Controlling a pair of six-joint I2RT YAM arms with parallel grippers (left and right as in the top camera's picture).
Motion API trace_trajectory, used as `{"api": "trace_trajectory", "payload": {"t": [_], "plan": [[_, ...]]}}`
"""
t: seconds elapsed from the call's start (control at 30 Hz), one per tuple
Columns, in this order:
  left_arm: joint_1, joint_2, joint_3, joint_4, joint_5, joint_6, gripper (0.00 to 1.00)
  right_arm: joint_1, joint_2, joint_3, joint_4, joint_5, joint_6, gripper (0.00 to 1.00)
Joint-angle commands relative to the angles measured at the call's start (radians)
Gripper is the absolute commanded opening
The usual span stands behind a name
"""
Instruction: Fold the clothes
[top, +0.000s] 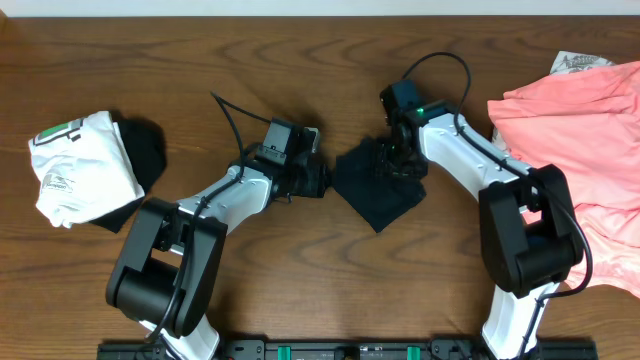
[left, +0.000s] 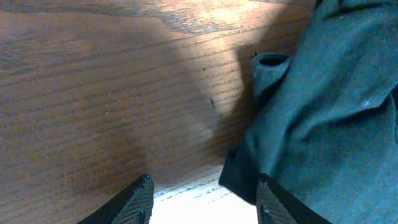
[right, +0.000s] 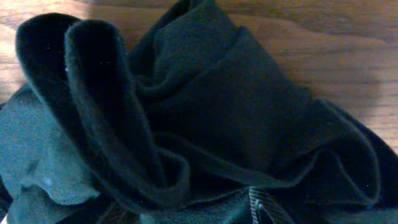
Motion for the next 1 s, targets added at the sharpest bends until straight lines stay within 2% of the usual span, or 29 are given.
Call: {"api": "trace_trajectory", "payload": {"t": [0.0, 0.27, 0.47, 0.6, 0.77, 0.97], "plan": [[0.0, 0.019, -0.004, -0.022, -0.02, 0.002, 0.54, 0.012, 0.027, -0.038, -0.019, 0.067, 0.048, 0.56], [0.002, 0.019, -0.004, -0.025, -0.02, 0.002, 0.54, 0.014, 0.027, -0.042, -0.019, 0.055, 0.058, 0.61], [0.03, 0.019, -0.004, -0.026, -0.02, 0.002, 0.55, 0.016, 0.027, -0.042, -0.016, 0.006, -0.016, 0.62], [0.047, 0.019, -0.004, -0.026, -0.014, 0.002, 0.59, 0.016, 0.027, -0.042, -0.011, -0.005, -0.087, 0.63], [0.048, 0.019, -0.004, -0.021, 0.113, 0.0, 0.69, 0.029, 0.027, -0.042, -0.007, -0.023, -0.126, 0.64], [0.047, 0.019, -0.004, -0.01, 0.23, -0.133, 0.75, 0.057, 0.027, -0.042, 0.0, -0.085, -0.12, 0.63]]}}
